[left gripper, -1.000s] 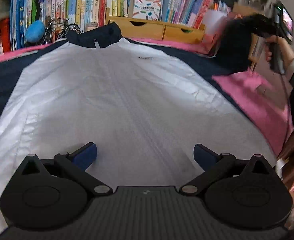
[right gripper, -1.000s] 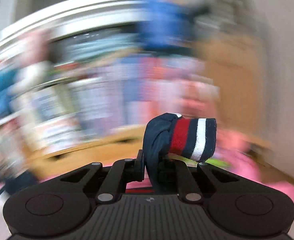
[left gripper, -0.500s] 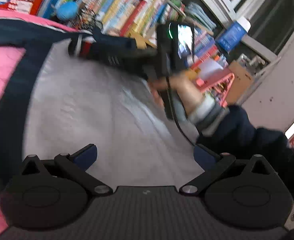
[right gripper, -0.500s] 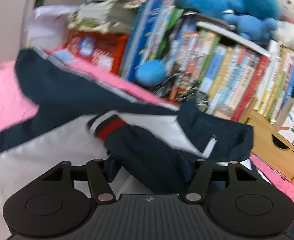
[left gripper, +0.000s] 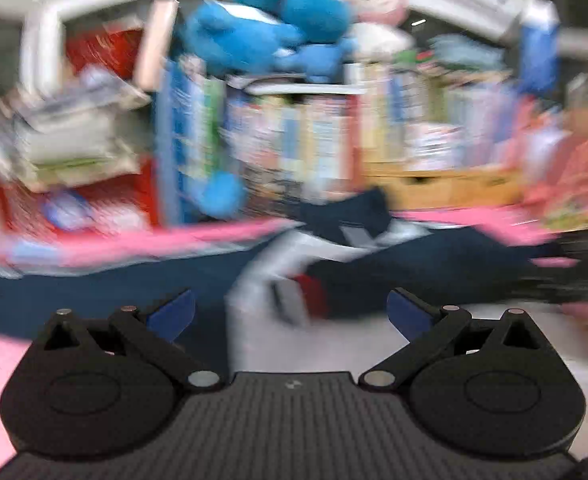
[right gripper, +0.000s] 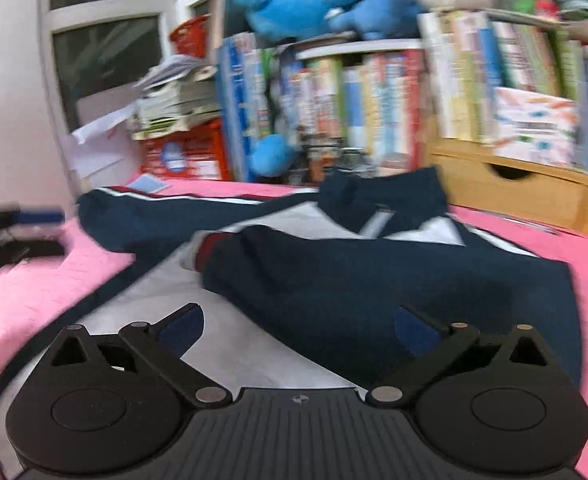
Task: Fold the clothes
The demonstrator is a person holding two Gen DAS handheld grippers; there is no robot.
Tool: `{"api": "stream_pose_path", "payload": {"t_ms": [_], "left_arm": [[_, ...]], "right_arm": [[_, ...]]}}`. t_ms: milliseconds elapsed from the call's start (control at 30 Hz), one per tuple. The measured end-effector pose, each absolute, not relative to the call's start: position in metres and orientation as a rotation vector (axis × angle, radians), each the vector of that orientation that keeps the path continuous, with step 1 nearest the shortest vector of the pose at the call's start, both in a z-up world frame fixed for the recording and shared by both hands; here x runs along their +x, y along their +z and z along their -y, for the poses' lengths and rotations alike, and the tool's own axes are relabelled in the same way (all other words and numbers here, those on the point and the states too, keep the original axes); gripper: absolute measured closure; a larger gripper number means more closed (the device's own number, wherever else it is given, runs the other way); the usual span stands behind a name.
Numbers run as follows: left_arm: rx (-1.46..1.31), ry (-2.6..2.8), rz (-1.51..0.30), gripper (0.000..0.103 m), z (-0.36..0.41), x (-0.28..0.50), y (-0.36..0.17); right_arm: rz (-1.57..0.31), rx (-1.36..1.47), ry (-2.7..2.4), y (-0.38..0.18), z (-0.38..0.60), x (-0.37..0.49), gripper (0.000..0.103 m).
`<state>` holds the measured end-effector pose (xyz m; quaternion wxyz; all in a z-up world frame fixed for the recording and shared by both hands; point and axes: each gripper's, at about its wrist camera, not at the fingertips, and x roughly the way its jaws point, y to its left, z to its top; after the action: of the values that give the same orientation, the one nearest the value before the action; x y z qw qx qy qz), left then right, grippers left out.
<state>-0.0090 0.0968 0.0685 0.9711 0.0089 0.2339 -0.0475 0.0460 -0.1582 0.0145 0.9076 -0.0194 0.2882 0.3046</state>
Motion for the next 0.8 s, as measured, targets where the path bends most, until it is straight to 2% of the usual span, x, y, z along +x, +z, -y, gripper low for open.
{"api": "stream_pose_path", "payload": {"t_ms": [167, 267, 333, 367, 400, 567, 600, 633, 667, 700, 733, 800], "left_arm": [[-0.339, -0.236, -0.625, 0.0, -0.12, 0.058, 0.046], [-0.45, -0.21, -0.652, 0.006, -0.128, 0.089, 0.028], [-0.454, -0.231, -0.646, 0.023, -0.129, 0.1, 0.021], [-0.452, -0.249, -0.646, 0.048, -0.129, 0.105, 0.018], [-0.453, -0.258, -0.651, 0.064, -0.129, 0.109, 0.016], [-0.51, -0.24, -0.691, 0.064, -0.132, 0.117, 0.006], [-0.511, -0.218, -0.687, 0.06, -0.134, 0.115, 0.006], [-0.505, -0.198, -0.674, 0.056, -0.135, 0.112, 0.007], [-0.49, -0.177, -0.658, 0.045, -0.136, 0.109, 0.009], [-0.465, -0.15, -0.643, 0.03, -0.136, 0.107, 0.01], [-0.442, -0.125, -0.634, 0.024, -0.136, 0.106, 0.011], [-0.455, -0.124, -0.657, 0.023, -0.136, 0.112, 0.008]], "right_arm": [[-0.582, -0.015, 0.503, 0.0, 0.187, 0.041, 0.0], [-0.571, -0.002, 0.444, -0.009, 0.201, 0.04, 0.0], [-0.572, 0.022, 0.434, -0.014, 0.21, 0.042, 0.0], [-0.574, 0.031, 0.431, -0.016, 0.213, 0.043, 0.0], [-0.577, 0.039, 0.428, -0.018, 0.217, 0.044, 0.0], [-0.576, 0.056, 0.416, -0.026, 0.226, 0.047, 0.0], [-0.576, 0.055, 0.413, -0.027, 0.226, 0.047, 0.0], [-0.576, 0.053, 0.411, -0.029, 0.226, 0.048, 0.0], [-0.576, 0.053, 0.41, -0.03, 0.226, 0.048, 0.0], [-0.577, 0.054, 0.41, -0.031, 0.226, 0.048, 0.0], [-0.58, 0.056, 0.411, -0.033, 0.226, 0.049, 0.0], [-0.592, 0.06, 0.414, -0.037, 0.225, 0.052, 0.0]]}}
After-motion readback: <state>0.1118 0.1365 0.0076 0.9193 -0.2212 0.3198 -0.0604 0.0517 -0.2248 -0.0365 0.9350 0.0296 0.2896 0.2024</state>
